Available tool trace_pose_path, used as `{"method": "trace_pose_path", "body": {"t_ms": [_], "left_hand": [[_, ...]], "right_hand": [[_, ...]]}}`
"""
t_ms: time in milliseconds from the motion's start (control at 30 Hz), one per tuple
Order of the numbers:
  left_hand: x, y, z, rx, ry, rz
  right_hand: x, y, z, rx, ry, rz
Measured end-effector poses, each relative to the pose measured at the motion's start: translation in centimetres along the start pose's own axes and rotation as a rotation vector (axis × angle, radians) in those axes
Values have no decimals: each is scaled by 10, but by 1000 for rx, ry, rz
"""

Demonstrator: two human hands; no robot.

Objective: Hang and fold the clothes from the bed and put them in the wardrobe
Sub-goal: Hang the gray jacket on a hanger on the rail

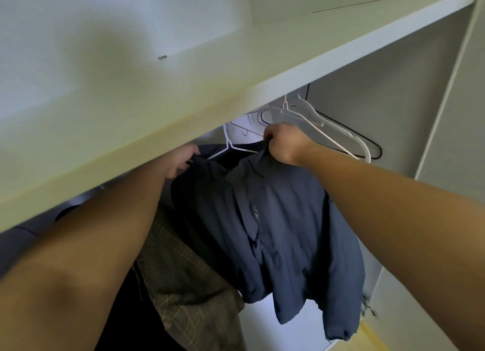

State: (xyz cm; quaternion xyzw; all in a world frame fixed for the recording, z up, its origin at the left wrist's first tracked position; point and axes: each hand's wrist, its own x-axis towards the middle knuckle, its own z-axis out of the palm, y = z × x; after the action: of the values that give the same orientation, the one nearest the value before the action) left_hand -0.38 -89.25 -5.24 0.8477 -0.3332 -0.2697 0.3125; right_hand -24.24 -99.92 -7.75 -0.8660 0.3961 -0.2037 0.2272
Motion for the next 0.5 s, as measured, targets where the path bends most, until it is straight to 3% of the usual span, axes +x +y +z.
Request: {"method": "trace_pose_path", "body": {"t_ms": [167, 367, 433, 500], "left_hand": [[-1, -3, 4, -26, 80, 81], [-1, -5, -1, 15, 54, 81], [-4, -3, 0, 37, 35, 69], [-8, -2, 3, 77, -2, 78]], "right_hand": [[-5, -14, 0, -227, 19, -117], [-4, -34, -8, -522, 202, -223], [-2, -39, -3, -496, 167, -166], [0, -39, 3, -310, 106, -80]]}}
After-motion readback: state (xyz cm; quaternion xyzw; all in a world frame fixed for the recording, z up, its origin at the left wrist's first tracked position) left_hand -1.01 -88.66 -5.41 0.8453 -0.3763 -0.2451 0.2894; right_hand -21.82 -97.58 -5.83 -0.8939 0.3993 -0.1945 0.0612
